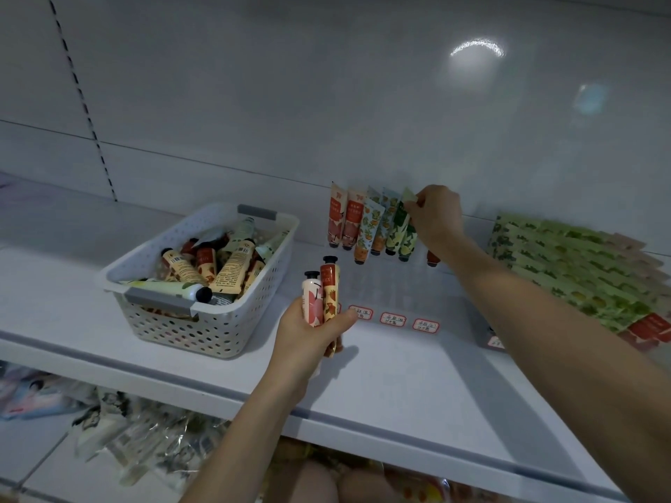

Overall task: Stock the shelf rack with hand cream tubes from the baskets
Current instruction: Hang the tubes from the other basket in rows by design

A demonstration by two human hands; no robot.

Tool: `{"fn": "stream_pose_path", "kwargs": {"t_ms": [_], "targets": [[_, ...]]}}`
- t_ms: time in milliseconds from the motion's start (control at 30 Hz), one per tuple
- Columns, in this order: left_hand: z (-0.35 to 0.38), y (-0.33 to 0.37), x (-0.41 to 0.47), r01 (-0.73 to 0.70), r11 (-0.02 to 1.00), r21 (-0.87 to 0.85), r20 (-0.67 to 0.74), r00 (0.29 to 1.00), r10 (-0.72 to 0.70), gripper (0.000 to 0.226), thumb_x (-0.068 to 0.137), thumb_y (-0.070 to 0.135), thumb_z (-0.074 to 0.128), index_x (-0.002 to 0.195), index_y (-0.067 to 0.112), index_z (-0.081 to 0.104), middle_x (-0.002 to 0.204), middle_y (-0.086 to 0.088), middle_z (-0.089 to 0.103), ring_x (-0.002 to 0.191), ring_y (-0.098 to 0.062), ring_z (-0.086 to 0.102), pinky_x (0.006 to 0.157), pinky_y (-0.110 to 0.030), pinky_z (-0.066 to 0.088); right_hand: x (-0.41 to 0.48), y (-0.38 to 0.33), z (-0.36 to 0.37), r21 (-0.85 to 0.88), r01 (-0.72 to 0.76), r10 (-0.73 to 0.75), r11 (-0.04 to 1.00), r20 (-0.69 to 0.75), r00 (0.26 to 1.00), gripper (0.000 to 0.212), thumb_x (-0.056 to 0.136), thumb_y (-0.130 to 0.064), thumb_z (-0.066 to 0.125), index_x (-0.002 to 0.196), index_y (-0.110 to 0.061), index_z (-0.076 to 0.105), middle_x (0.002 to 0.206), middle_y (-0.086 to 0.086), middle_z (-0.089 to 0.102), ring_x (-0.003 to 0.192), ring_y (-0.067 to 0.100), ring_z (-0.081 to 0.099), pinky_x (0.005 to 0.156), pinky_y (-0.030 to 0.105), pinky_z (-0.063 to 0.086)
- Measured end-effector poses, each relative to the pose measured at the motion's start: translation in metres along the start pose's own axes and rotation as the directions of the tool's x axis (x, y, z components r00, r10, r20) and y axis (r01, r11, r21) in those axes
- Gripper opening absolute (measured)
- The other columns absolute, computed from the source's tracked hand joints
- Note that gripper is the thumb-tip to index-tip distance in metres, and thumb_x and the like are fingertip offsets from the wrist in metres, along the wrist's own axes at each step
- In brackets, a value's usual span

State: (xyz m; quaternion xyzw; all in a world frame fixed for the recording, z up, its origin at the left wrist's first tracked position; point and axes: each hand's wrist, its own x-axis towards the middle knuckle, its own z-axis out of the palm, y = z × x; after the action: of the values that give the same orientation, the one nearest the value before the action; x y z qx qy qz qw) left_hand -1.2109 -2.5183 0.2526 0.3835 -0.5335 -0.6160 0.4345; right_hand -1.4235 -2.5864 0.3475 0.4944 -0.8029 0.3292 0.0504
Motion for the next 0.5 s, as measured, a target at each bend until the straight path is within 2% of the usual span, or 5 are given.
{"fn": "stream_pose_path", "kwargs": {"t_ms": [100,233,367,500], "targets": [[-0.0008,-0.0004,0.0005,0.001,1.0,-0.004,0.001,1.0,-0.001,0.019,0.078,0.016,0.073,0.084,0.011,0.055,0.069,-0.005,0.055,0.065,-0.016,0.054,0.067,-0.033,0.051,0.0016,-0.0005,-0.0009,-0.002,0.006,-0.006,1.0,-0.012,1.0,0.023,0.092,-0.012,0.051,0.071,-0.004,0.054,0.065,0.011,0.045,0.065,0.022,0.045,0.058,0.033,0.041],[-0.0016,-0.0015,0.0011,0.004,1.0,-0.007,-0.003,1.0,-0.004,0.022,0.077,0.016,0.073,0.087,0.008,0.055,0.071,-0.008,0.054,0.065,-0.016,0.053,0.065,-0.033,0.05,0.0065,-0.0011,-0.0023,0.002,-0.009,0.009,1.0,-0.027,1.0,0.031,0.091,-0.011,0.052,0.062,-0.009,0.04,0.061,0.009,0.04,0.062,0.022,0.041,0.059,0.028,0.032],[-0.0013,-0.0027,0.0011,0.013,1.0,-0.007,-0.002,1.0,-0.013,0.021,0.077,0.017,0.074,0.086,0.01,0.056,0.072,-0.007,0.055,0.067,-0.016,0.054,0.065,-0.032,0.051,0.0064,0.0009,0.0014,0.01,-0.014,0.014,1.0,-0.02,1.0,0.034,0.091,-0.012,0.053,0.06,-0.011,0.037,0.061,0.009,0.042,0.062,0.022,0.043,0.06,0.028,0.032],[-0.0004,-0.003,0.0009,0.027,1.0,-0.014,-0.003,1.0,-0.027,0.02,0.077,0.016,0.073,0.086,0.01,0.056,0.072,-0.007,0.055,0.068,-0.017,0.053,0.067,-0.033,0.05,0.004,0.0023,0.0023,0.006,-0.02,0.02,1.0,-0.008,1.0,0.036,0.092,-0.013,0.053,0.06,-0.011,0.036,0.058,0.005,0.039,0.051,0.018,0.036,0.051,0.024,0.029]]}}
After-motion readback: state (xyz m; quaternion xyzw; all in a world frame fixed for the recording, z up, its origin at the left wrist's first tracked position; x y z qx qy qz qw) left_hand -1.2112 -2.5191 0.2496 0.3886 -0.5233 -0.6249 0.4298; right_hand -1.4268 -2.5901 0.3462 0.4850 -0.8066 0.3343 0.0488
